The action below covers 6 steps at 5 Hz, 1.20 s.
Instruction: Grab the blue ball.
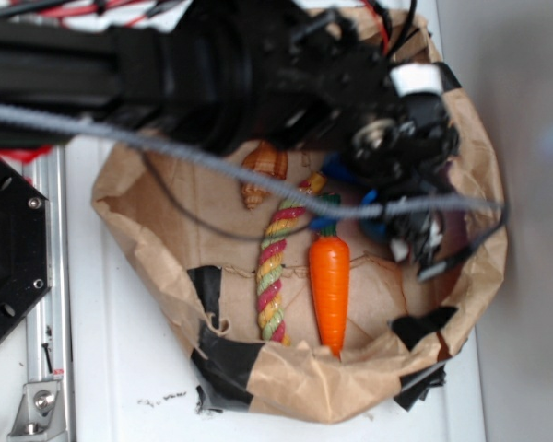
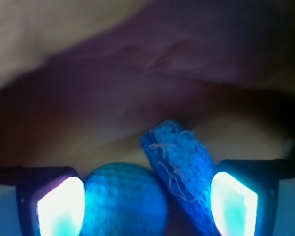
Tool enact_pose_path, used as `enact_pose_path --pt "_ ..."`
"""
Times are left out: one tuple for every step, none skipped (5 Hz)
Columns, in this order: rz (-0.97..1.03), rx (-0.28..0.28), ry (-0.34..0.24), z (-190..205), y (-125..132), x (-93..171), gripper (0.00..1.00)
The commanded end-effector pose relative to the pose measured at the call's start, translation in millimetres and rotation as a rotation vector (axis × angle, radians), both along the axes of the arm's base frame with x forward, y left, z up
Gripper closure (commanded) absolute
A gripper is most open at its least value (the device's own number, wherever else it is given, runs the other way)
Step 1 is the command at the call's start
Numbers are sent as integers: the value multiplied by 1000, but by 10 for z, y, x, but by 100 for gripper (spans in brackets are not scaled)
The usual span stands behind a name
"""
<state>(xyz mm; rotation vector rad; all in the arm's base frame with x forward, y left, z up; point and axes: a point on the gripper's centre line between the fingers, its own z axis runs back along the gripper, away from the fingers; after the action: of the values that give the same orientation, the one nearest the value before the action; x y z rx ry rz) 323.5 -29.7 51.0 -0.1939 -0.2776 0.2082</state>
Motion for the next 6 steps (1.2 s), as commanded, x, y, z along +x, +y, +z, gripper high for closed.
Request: enact_pose_path --pt "0 3 -124 771 37 -194 0" --pt "39 -3 -171 1019 183 -220 0" --pt "-36 -15 -167 930 119 -141 0" --pt "-295 72 -169 623 -114 -71 0" --pt "-551 111 -146 319 -301 -15 0" --pt "-756 54 -93 160 -289 -97 0"
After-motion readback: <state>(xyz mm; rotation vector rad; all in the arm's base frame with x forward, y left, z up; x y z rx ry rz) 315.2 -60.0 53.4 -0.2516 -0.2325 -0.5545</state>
